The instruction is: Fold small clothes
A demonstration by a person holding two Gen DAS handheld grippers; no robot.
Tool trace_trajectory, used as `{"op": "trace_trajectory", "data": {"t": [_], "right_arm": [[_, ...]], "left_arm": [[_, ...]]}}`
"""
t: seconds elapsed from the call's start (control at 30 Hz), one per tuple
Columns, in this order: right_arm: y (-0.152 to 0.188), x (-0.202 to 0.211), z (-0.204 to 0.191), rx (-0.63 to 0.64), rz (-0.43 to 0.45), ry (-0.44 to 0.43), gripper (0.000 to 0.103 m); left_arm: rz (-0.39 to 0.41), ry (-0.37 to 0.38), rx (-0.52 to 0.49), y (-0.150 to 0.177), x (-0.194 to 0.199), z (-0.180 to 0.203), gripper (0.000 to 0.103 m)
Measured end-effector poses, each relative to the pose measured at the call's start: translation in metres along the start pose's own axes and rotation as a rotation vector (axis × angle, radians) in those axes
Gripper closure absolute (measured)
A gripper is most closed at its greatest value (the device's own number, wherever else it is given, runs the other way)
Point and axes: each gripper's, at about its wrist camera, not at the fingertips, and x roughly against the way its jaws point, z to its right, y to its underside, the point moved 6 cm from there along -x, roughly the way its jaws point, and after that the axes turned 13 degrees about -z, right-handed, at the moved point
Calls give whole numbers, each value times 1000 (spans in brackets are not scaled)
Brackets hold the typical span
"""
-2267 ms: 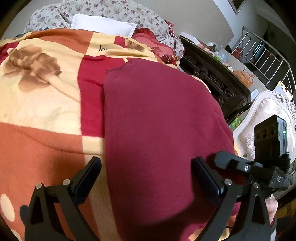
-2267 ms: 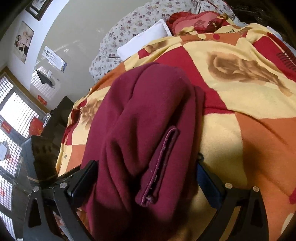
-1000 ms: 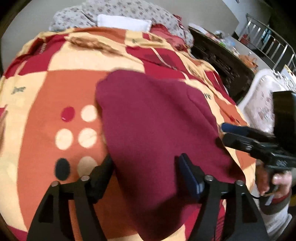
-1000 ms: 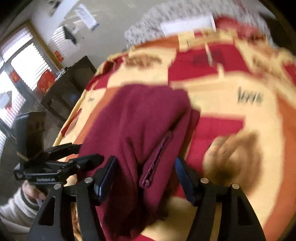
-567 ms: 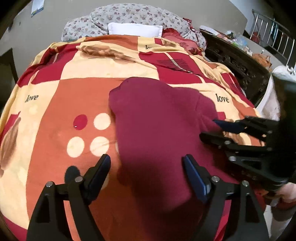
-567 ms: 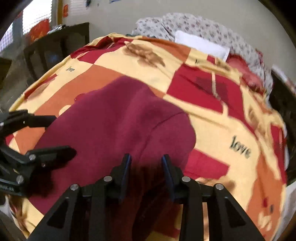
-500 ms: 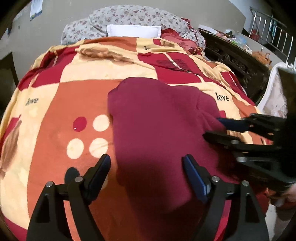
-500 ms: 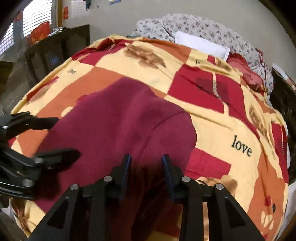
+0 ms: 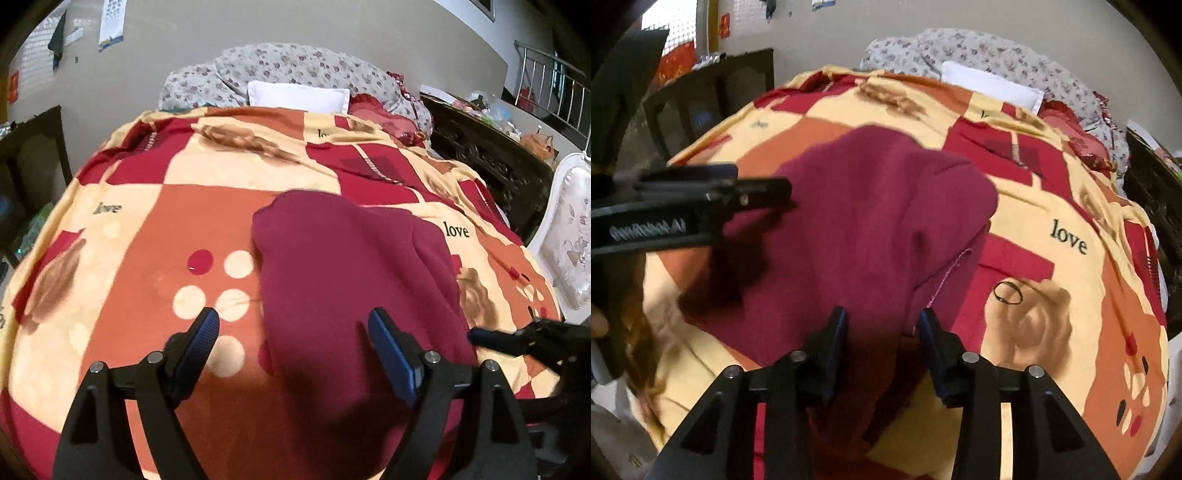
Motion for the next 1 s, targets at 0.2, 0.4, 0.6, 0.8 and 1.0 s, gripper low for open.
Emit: {"op": "trace_trajectory", "data": {"t": [0.2,0.4,0.6,0.8,1.0], "right_arm": [[-4,45,7,-96,113,18,22],[-5,62,17,-232,170,23,9],[-4,57,21,-290,171,19,8],[-6,55,24,-306,169,43,6],[-7,52,24,-312,165,45,5]], "left_arm": [[44,-42,-7,-1,22,3,12],[62,-81,-8,3,36,3,11],[75,-60,4,5,38,3,11],[72,-69,5,6,36,4,11],[74,-72,3,6,35,4,11]]}}
